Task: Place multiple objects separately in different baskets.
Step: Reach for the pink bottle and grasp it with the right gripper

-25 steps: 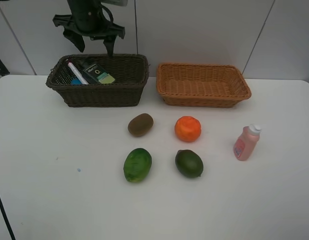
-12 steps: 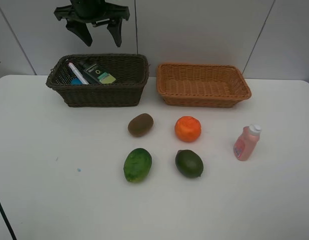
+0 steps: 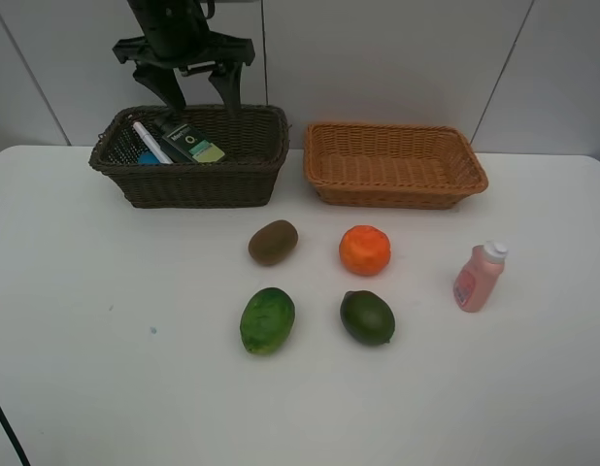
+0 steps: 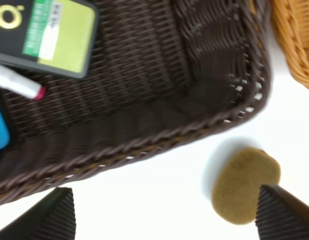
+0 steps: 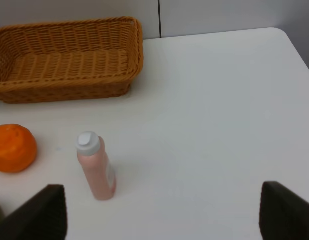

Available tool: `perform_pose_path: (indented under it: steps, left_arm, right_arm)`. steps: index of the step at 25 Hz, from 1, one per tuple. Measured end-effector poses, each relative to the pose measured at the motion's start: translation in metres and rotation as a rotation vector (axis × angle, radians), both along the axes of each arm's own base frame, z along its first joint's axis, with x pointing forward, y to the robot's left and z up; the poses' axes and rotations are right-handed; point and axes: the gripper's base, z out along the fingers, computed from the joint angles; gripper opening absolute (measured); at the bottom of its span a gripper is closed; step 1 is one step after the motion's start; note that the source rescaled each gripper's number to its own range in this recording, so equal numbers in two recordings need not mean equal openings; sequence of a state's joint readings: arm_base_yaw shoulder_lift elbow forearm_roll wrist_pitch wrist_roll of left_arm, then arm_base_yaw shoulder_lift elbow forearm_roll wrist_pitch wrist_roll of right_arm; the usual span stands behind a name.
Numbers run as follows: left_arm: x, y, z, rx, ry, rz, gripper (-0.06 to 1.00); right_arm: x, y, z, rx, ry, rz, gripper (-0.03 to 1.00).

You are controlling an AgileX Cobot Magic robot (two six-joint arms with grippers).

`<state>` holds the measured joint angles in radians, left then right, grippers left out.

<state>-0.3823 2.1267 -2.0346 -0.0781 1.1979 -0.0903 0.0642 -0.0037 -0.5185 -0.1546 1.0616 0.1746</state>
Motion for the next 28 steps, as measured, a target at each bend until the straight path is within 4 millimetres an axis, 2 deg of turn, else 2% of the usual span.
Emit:
perform_pose_path:
  steps: [9,12,18,20,23,28]
  left_arm:
    - [-0.020,-0.042,0.000,-0.009,-0.003,-0.161,0.96]
    - [-0.030,-0.067,0.002,-0.053,-0.038,-0.253,0.96]
    - [-0.060,-0.130,0.010,-0.150,-0.186,-0.455,0.96]
    - [-0.070,-0.142,0.010,-0.154,-0.193,-0.492,0.96]
    - [-0.075,-0.141,0.007,-0.113,-0.133,-0.479,0.96]
    - [-0.060,-0.104,-0.001,0.013,-0.011,-0.344,0.96]
  right_arm:
    - [0.000,0.000,0.000,0.000,0.000,0.000,0.94]
    - [0.000,0.000,0.000,0.000,0.000,0.000,0.94]
    - [0.000,0.000,0.000,0.000,0.000,0.000,0.94]
    - [0.000,0.000,0.000,0.000,0.000,0.000,0.94]
    - [0.000,0.000,0.000,0.000,0.000,0.000,0.94]
    - [0.000,0.000,0.000,0.000,0.000,0.000,0.94]
